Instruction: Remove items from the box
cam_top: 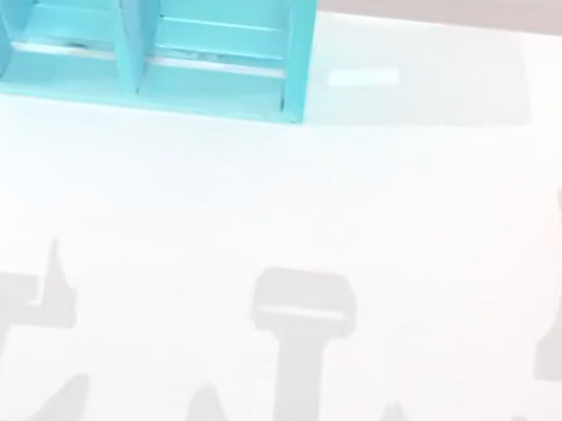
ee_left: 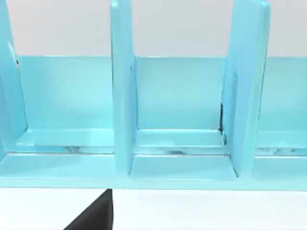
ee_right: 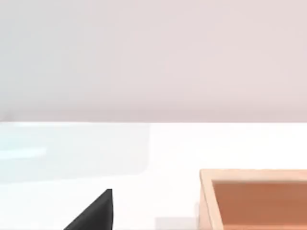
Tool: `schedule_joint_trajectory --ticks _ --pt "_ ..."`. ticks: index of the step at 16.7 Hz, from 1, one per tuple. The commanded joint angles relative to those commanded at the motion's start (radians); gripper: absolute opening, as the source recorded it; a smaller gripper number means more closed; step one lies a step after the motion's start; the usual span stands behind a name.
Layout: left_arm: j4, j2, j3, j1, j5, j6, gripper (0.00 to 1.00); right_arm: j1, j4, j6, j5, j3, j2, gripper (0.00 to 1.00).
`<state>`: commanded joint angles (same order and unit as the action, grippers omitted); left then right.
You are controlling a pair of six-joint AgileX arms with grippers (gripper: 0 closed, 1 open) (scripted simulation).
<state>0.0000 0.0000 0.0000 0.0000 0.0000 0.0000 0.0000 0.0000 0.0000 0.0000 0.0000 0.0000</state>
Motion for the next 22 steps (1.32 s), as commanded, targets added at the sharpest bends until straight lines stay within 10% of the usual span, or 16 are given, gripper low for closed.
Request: schedule_joint_trajectory --ticks 7,22 --pt "0.000 0.000 0.000 0.000 0.000 0.000 1.00 -0.050 -0.121 -0.053 -0.001 0.124 0.154 1.00" --pt "0.000 0.000 0.000 0.000 0.000 0.000 1.00 -0.408 -0.964 -0.406 -0.010 1.005 1.311 1.00"
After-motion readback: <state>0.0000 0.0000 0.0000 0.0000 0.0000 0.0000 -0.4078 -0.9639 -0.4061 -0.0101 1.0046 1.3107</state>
